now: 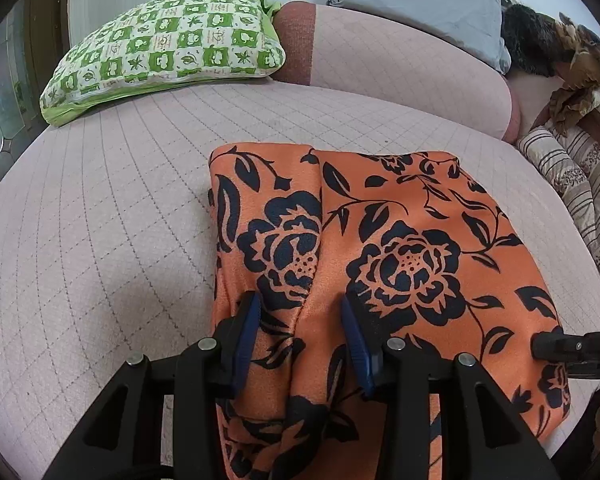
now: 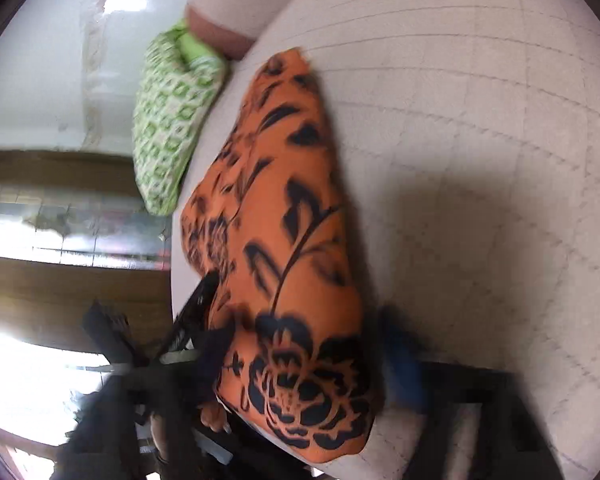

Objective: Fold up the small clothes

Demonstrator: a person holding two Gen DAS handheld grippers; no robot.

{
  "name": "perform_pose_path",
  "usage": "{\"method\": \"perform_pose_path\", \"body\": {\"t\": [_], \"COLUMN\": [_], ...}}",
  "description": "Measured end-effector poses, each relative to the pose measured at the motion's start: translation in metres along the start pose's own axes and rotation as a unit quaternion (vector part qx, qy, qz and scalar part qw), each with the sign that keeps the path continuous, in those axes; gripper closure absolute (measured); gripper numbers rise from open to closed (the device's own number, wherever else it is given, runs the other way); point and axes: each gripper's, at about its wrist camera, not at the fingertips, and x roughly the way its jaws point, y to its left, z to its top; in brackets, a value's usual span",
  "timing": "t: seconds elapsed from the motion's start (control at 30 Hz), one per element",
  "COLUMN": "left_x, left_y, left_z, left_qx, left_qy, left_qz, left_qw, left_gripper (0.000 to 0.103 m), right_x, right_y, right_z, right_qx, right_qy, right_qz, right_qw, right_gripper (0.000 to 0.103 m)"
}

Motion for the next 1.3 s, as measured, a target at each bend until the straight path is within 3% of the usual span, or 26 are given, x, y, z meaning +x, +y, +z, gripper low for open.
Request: {"method": "perform_pose_path", "body": {"t": [0.13, 0.2, 0.23, 0.27, 0.37, 0.47, 0.5, 0.53, 0.57, 0.6, 0.63, 0.7, 0.73, 0.8, 0.83, 0.87, 0.93, 0.97, 1.03, 1.1, 1.13, 1.17, 1.2, 1.27, 1.3], "left_x": [-0.027, -0.058, -0.073, -0.083, -0.073, -0.060, -0.059, -0.060, -0.057, -0.046, -0.035, -0.037, -0.042, -0.052, -0.059, -0.064, -0.070, -0.061, -0.028, 0.014, 0.036, 0.051, 0.053, 0.030, 0.032], "left_y": [0.018, 0.034, 0.045, 0.059, 0.088, 0.097, 0.094, 0.088, 0.078, 0.073, 0.071, 0.071, 0.070, 0.066, 0.064, 0.065, 0.074, 0.078, 0.084, 0.090, 0.093, 0.098, 0.098, 0.084, 0.076], "left_z": [0.000, -0.008, -0.016, -0.026, -0.045, -0.058, -0.059, -0.059, -0.058, -0.059, -0.064, -0.062, -0.058, -0.045, -0.035, -0.028, -0.003, 0.009, 0.031, 0.042, 0.043, 0.042, 0.045, 0.054, 0.054], "left_qx": [-0.038, -0.065, -0.082, -0.107, -0.173, -0.213, -0.209, -0.190, -0.157, -0.144, -0.152, -0.157, -0.151, -0.131, -0.121, -0.119, -0.129, -0.129, -0.133, -0.160, -0.174, -0.188, -0.188, -0.121, -0.090], "left_qy": [-0.016, -0.054, -0.070, -0.076, -0.015, 0.021, 0.023, 0.020, 0.028, 0.058, 0.083, 0.092, 0.093, 0.085, 0.067, 0.049, 0.000, -0.007, 0.018, 0.057, 0.089, 0.113, 0.107, 0.034, 0.020], "left_qz": [-0.041, -0.059, -0.063, -0.071, -0.116, -0.150, -0.157, -0.158, -0.143, -0.134, -0.128, -0.123, -0.118, -0.116, -0.116, -0.119, -0.130, -0.133, -0.132, -0.141, -0.155, -0.160, -0.159, -0.147, -0.127], "left_qw": [0.9983, 0.9947, 0.9922, 0.9888, 0.9779, 0.9653, 0.9650, 0.9688, 0.9768, 0.9786, 0.9765, 0.9756, 0.9770, 0.9808, 0.9836, 0.9846, 0.9830, 0.9827, 0.9821, 0.9753, 0.9683, 0.9624, 0.9632, 0.9811, 0.9876], "left_gripper": [0.060, 0.045, 0.030, 0.024, 0.024, 0.025, 0.027, 0.043, 0.080, 0.094, 0.092, 0.092, 0.092, 0.087, 0.074, 0.050, 0.029, 0.029, 0.030, 0.044, 0.074, 0.081, 0.084, 0.088, 0.088], "right_x": [-0.001, -0.007, -0.019, -0.029, -0.050, -0.043, -0.039, -0.034, -0.022, -0.014, 0.001, 0.026, 0.026, 0.023, 0.022, 0.020, 0.017, 0.014, 0.013, 0.009, 0.009, 0.009, 0.009, 0.007, 0.006], "right_y": [0.010, 0.014, 0.021, 0.024, 0.051, 0.085, 0.095, 0.102, 0.108, 0.109, 0.105, 0.094, 0.094, 0.094, 0.092, 0.090, 0.086, 0.084, 0.084, 0.085, 0.084, 0.085, 0.083, 0.080, 0.078], "right_z": [-0.008, -0.008, -0.011, -0.015, -0.017, -0.016, -0.017, -0.018, -0.017, -0.017, -0.015, -0.011, -0.012, -0.011, -0.010, -0.009, -0.006, -0.006, -0.006, -0.011, -0.011, -0.011, -0.010, -0.010, -0.009], "right_qx": [-0.030, -0.028, -0.041, -0.053, -0.087, -0.135, -0.154, -0.171, -0.184, -0.191, -0.192, -0.185, -0.188, -0.188, -0.183, -0.179, -0.166, -0.161, -0.161, -0.166, -0.166, -0.164, -0.162, -0.153, -0.151], "right_qy": [-0.010, -0.014, -0.037, -0.055, -0.112, -0.111, -0.107, -0.098, -0.087, -0.078, -0.061, -0.031, -0.040, -0.037, -0.032, -0.028, -0.024, -0.023, -0.021, -0.019, -0.019, -0.019, -0.018, -0.019, -0.018], "right_qz": [-0.047, -0.063, -0.079, -0.083, -0.073, -0.054, -0.051, -0.049, -0.052, -0.060, -0.073, -0.093, -0.089, -0.081, -0.078, -0.074, -0.058, -0.052, -0.050, -0.052, -0.049, -0.047, -0.042, -0.030, -0.027], "right_qw": [0.998, 0.998, 0.995, 0.994, 0.987, 0.983, 0.981, 0.979, 0.978, 0.977, 0.977, 0.978, 0.977, 0.978, 0.979, 0.981, 0.984, 0.985, 0.985, 0.985, 0.985, 0.985, 0.986, 0.988, 0.988], "right_gripper": [0.062, 0.037, 0.031, 0.031, 0.031, 0.031, 0.031, 0.031, 0.030, 0.030, 0.028, 0.028, 0.027, 0.027, 0.027, 0.027, 0.027, 0.027, 0.027, 0.027, 0.027, 0.027, 0.027, 0.027, 0.027]}}
